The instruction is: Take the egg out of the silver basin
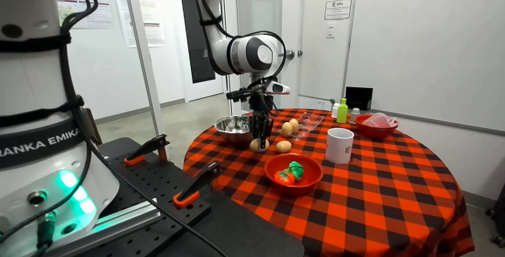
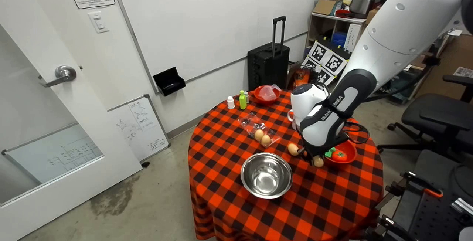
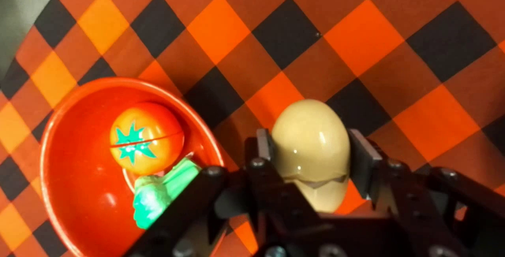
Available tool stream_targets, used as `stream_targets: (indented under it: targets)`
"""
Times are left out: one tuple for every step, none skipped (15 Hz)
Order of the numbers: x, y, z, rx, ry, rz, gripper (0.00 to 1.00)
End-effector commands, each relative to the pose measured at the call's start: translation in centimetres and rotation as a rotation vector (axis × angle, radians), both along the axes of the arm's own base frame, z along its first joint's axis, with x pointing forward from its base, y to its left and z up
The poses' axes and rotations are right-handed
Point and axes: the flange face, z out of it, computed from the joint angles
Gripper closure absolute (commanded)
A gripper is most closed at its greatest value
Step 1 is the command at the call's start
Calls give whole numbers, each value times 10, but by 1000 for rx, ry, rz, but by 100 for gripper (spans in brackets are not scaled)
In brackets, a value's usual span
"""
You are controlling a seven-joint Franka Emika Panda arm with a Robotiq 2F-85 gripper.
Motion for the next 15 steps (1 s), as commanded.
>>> stream_targets:
  targets:
    - [22,-5,-25,26,-1,17,77]
    - [27,-5,-30,28,-2,21,77]
    - [32,-4,-34,30,-5,28,77]
    - [36,-3,-37,30,-8,34,77]
    - [41,-1,-39,29,-11,38,77]
    - [45,1,-42,30,-15,43,77]
    - [49,3,-44,31,-19,48,77]
    - [52,4,-46,33,-20,51,77]
    - [55,6,-47,34,-21,53,77]
    - [56,7,-49,35,-21,54,77]
    - [58,8,-50,37,-21,55,77]
    - [58,8,-51,41,-21,55,76]
    - [58,9,-52,42,-20,52,27]
    - [56,9,-53,44,-18,48,27]
    - [55,9,-54,45,-17,44,21]
